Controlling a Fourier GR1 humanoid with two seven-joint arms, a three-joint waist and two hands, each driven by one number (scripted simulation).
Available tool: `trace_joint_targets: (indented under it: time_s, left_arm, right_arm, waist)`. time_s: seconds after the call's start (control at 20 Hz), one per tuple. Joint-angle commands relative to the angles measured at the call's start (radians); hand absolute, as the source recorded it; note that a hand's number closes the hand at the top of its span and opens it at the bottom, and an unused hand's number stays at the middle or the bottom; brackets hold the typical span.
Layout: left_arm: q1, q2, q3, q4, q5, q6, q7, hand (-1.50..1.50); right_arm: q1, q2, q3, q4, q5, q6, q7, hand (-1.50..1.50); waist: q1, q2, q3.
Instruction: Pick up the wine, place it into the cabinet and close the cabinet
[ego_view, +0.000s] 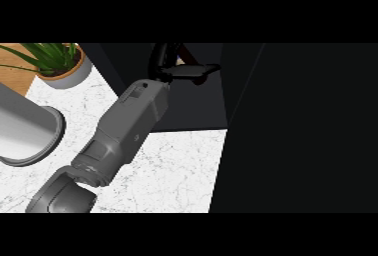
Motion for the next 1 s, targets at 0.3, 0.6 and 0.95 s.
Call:
trace_joint_targets:
  time_s: [0.3, 0.6, 0.95]
  left_arm:
    - [0.161, -0.003, -0.099, -0.188, 0.089, -0.094, 0.037, -1.5]
    - [0.319, -0.003, -0.214, -0.373, 0.155, -0.078, 0.071, -1.5]
    - [0.571, -0.003, -0.318, -0.654, 0.152, -0.024, 0.125, -1.5]
  right_arm:
    - [0.04, -0.031, -0.043, -0.222, -0.04, -0.029, 0.142, -1.5]
    - [0.057, -0.04, -0.034, -0.243, -0.042, -0.038, 0.151, -1.5]
    - [0.06, -0.03, -0.035, -0.186, -0.047, -0.044, 0.123, -1.5]
  waist:
    - [0.028, -0.011, 0.0]
    - [0.032, -0.019, 0.0]
    - [0.071, -0.023, 0.001]
